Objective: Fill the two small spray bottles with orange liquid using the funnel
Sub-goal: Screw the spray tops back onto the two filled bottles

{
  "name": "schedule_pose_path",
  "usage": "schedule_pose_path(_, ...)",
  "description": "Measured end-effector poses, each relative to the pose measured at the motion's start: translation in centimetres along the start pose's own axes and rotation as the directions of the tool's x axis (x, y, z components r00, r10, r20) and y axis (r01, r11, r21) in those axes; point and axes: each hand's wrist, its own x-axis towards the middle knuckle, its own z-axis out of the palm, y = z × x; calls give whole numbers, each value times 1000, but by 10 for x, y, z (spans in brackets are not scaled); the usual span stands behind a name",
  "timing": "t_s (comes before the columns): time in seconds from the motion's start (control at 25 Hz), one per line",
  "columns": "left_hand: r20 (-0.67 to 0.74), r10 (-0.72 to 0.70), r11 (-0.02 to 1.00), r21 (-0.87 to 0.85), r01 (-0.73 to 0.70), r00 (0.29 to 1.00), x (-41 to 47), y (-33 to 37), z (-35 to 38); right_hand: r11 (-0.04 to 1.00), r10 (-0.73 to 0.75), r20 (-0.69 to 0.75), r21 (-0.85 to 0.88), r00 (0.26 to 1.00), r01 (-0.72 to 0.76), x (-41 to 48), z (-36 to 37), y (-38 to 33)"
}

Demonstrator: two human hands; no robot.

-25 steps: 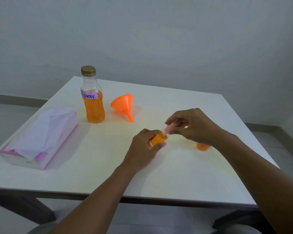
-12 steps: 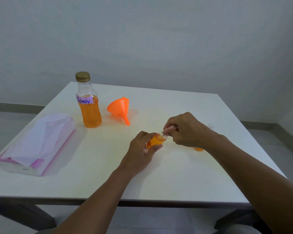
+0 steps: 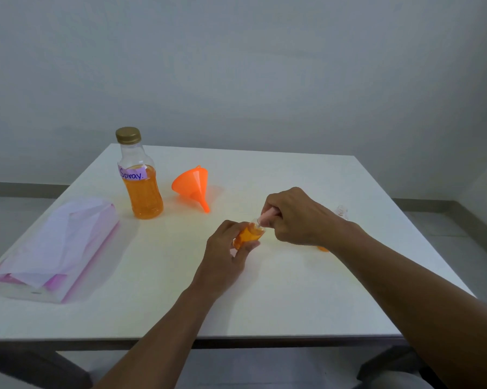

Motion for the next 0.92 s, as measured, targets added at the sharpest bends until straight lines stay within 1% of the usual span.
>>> schedule_pose_path(0.12, -67, 22, 998, 66, -17, 998, -2, 1, 0, 999, 36, 16, -37, 999, -36, 4, 0, -10)
schedule_pose_path(0.24, -104, -34, 997, 70, 41, 994, -4, 8, -1, 996, 58, 6, 63, 998, -59, 3, 2, -16)
schedule_pose_path(0.32, -86, -139, 987, 65, 145, 987, -3, 12, 0, 979, 109, 5, 176, 994, -108, -2, 1, -13)
schedule_pose_path(0.4, -63, -243, 967, 67, 247, 968, 0, 16, 1, 961, 160, -34, 232, 987, -147, -11, -3, -7)
schedule_pose_path(0.48, -44, -312, 948, 48, 314, 949, 2, 18, 1, 949, 219, -141, 262, 965, -177, -27, -5, -1)
schedule_pose_path(0.56, -19, -346, 938, 11, 346, 938, 2, 20, 2, 943, 264, -233, 266, 936, -200, -50, 2, 4)
schedule_pose_path(0.6, -3, -353, 936, 0, 353, 936, 1, 18, 2, 935, 286, -239, 280, 928, -216, -63, 10, 8)
schedule_pose_path(0.72, 21, -371, 928, 33, 371, 928, -5, 20, 3, 887, 393, -184, 336, 901, -318, -104, 33, 27)
schedule_pose_path(0.8, -56, -360, 930, 55, 363, 931, -17, 26, 6, 854, 479, -187, 322, 857, -408, -127, 39, 45)
schedule_pose_path(0.88, -203, -281, 946, 105, 306, 938, -34, 38, 12, 804, 570, -243, 362, 785, -472, -143, 37, 62)
schedule_pose_path(0.92, -262, -224, 952, 147, 269, 939, -42, 44, 16, 790, 595, -285, 382, 752, -480, -147, 35, 70)
